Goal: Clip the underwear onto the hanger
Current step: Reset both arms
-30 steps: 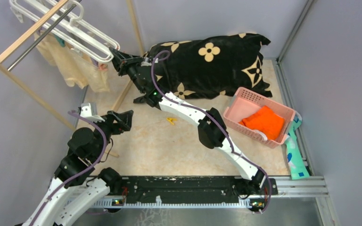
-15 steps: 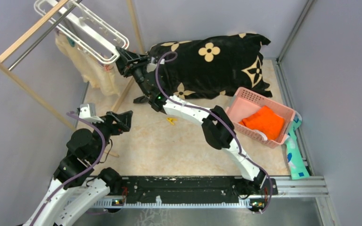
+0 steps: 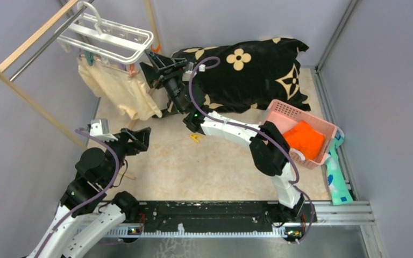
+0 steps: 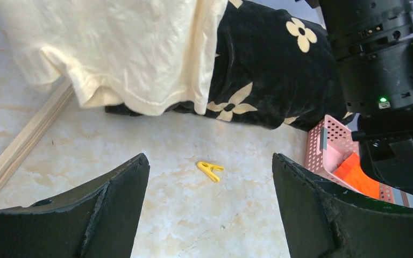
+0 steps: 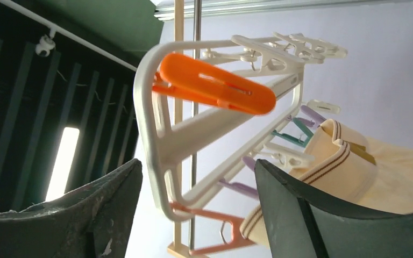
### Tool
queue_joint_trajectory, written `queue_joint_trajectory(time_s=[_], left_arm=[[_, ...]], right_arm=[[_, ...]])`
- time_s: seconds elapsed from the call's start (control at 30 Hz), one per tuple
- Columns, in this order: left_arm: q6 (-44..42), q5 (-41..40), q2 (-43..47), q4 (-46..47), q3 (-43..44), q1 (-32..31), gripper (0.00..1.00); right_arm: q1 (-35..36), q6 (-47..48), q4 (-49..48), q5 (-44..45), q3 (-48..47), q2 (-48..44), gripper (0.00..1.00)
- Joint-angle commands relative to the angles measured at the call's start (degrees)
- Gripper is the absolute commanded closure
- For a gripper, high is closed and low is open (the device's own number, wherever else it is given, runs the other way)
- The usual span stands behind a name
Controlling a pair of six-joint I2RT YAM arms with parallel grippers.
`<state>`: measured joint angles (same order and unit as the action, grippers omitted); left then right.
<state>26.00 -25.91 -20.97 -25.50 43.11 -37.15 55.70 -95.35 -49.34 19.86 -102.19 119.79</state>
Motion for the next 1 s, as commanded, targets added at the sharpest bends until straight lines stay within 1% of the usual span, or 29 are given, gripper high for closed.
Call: queue_joint_trajectory(time_s=[0.0, 0.17, 0.3, 0.37, 0.43, 0.5, 0.53, 0.57, 0.6, 0.67, 0.7, 0.77, 0.83, 0.97], left_arm=[[0.5, -0.27, 0.84, -0.17, -0.33, -0.15, 0.1], [0.81, -0.48, 0.88, 0.37, -1.08, -0.14, 0.09], [0.68, -0.67, 0.7, 1.39, -1.61, -0.2, 0.09], [0.41, -0.92, 0.55, 2.16, -1.93, -0.19, 0.08], [0.01, -0.71, 0.17, 3.24, -2.29, -0.21, 0.08], [0.14, 0.11, -0.91, 4.31, -2.77, -0.21, 0.08], [0.19, 0.82, -1.95, 5.0, -2.89, -0.19, 0.08], [0.15, 1.93, -3.11, 5.62, -3.09, -0.19, 0.08], [-0.08, 3.22, -4.55, 6.36, -3.11, -0.21, 0.08], [-0.55, 5.78, -7.24, 7.75, -3.31, -0.21, 0.07], [-0.88, 6.77, -8.33, 8.73, -3.61, -0.21, 0.07], [-3.12, 9.25, -10.29, 11.59, -4.53, -0.21, 0.06], [-5.02, 10.93, -11.63, 14.0, -5.36, -0.21, 0.05], [-8.24, 13.07, -12.27, 17.27, -7.17, -0.21, 0.03]], right_arm=[[-0.12, 6.78, -5.53, -0.31, 4.52, -8.26, 0.23], [-0.44, 13.45, -5.02, 1.01, 13.45, -16.51, 0.2], [-0.59, 19.47, -3.8, 2.41, 22.49, -23.72, 0.17], [-0.68, 23.4, -3.4, 2.29, 27.52, -28.27, 0.16], [-1.02, 28.97, -0.28, 0.93, 32.81, -33.2, 0.15], [-2.19, 34.98, 7.83, -1.85, 37.93, -39.32, 0.14], [-3.0, 39.23, 14.21, -3.42, 40.25, -42.45, 0.14], [-3.51, 46.46, 19.96, -3.32, 41.99, -46.0, 0.13], [-3.57, 50.88, 25.94, -1.49, 43.46, -49.16, 0.11], [-3.58, 58.66, 32.83, 2.71, 47.82, -56.23, 0.07], [-3.72, 60.25, 36.02, 4.74, 50.5, -59.74, 0.06], [-4.41, 64.92, 44.3, 5.63, 53.55, -67.61, 0.06], [-4.45, 69.01, 53.15, 8.28, 54.8, -73.33, 0.06], [-4.46, 73.66, 68.0, 14.94, 57.09, -84.28, 0.05]])
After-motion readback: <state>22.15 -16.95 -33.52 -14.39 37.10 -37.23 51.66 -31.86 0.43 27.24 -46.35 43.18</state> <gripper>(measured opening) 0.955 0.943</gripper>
